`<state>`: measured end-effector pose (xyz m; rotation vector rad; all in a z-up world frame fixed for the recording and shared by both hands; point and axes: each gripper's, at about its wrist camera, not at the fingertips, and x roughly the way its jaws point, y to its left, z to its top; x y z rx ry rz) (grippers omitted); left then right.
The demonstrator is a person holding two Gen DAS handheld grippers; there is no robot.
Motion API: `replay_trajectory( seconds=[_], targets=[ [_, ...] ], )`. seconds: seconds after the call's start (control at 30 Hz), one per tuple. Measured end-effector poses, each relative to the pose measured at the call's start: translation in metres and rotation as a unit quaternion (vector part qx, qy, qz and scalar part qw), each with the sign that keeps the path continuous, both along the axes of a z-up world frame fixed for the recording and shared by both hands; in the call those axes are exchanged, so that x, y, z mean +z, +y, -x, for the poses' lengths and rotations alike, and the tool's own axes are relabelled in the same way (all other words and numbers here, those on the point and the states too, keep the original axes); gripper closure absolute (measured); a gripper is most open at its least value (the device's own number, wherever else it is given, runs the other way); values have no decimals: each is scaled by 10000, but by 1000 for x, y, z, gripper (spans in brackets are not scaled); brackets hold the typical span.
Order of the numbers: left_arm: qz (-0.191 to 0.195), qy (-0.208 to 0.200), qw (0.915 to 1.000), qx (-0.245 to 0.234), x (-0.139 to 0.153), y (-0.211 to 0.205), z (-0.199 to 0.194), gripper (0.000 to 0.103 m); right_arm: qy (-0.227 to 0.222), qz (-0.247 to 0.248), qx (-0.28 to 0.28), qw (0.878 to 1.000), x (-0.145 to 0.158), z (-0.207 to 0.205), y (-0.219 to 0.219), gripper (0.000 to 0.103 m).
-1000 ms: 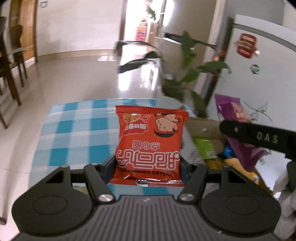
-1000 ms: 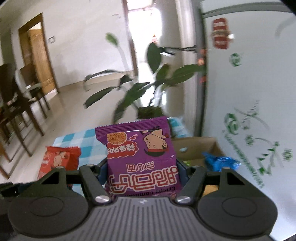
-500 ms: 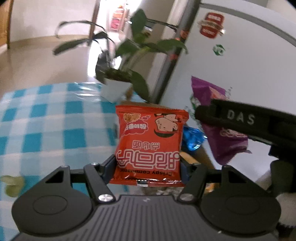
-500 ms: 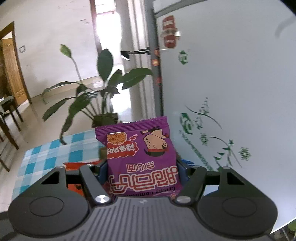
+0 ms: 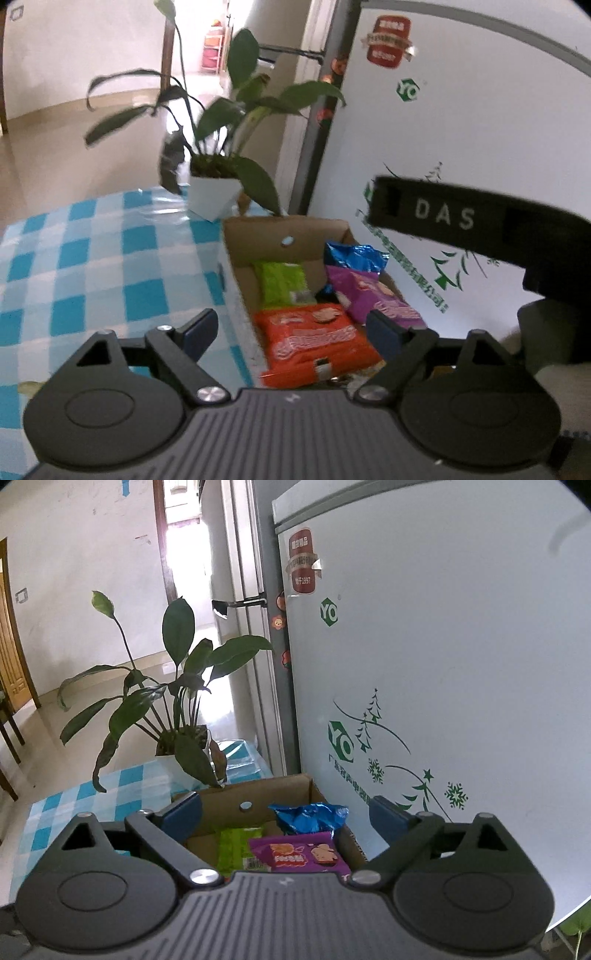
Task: Organize snacks
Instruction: 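Carry the red and purple packets into the box and release them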
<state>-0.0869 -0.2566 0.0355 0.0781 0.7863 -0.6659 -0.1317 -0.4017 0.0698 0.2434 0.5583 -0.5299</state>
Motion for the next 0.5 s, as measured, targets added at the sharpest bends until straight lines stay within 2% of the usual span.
replay_trajectory(
  seconds=[0.2,0.5],
  targets=[
    [-230,-368,9990,66,12,15,-1,14,23,-20,43,10000,-1,-6,10,2],
    [-205,-698,9972,143,38,61,-10,9,-207,-432,192,9987,2,-17,33,2]
  ],
)
